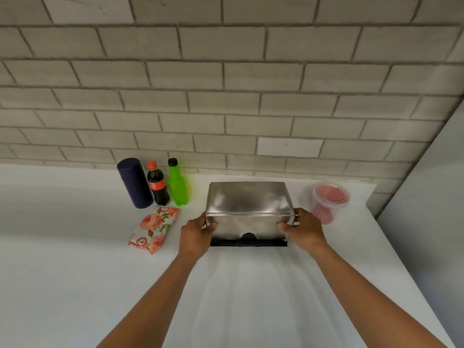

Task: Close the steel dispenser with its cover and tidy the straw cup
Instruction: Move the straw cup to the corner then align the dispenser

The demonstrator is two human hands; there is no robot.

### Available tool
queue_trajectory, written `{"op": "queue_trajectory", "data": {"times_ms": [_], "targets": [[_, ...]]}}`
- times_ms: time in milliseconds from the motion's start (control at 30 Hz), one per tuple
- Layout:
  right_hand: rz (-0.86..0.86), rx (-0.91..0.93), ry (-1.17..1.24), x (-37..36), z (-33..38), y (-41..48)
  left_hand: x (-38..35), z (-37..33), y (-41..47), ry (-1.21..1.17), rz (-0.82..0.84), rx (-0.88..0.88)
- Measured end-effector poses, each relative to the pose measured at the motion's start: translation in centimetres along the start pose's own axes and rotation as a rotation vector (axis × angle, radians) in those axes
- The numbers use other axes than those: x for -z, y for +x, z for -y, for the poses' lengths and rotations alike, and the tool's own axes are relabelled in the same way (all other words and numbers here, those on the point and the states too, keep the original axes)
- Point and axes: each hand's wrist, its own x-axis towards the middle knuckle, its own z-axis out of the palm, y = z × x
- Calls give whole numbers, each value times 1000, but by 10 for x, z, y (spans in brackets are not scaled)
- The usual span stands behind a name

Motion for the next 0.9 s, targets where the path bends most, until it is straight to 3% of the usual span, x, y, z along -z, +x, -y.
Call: {"op": "queue_trajectory", "data": {"times_ms": [300, 900], "targets": [[-16, 87, -2, 8, -5, 43, -22, -15, 38, 20, -16, -4], [-24, 92, -25, 8, -8, 74, -32, -26, 68, -23, -11, -8]]}}
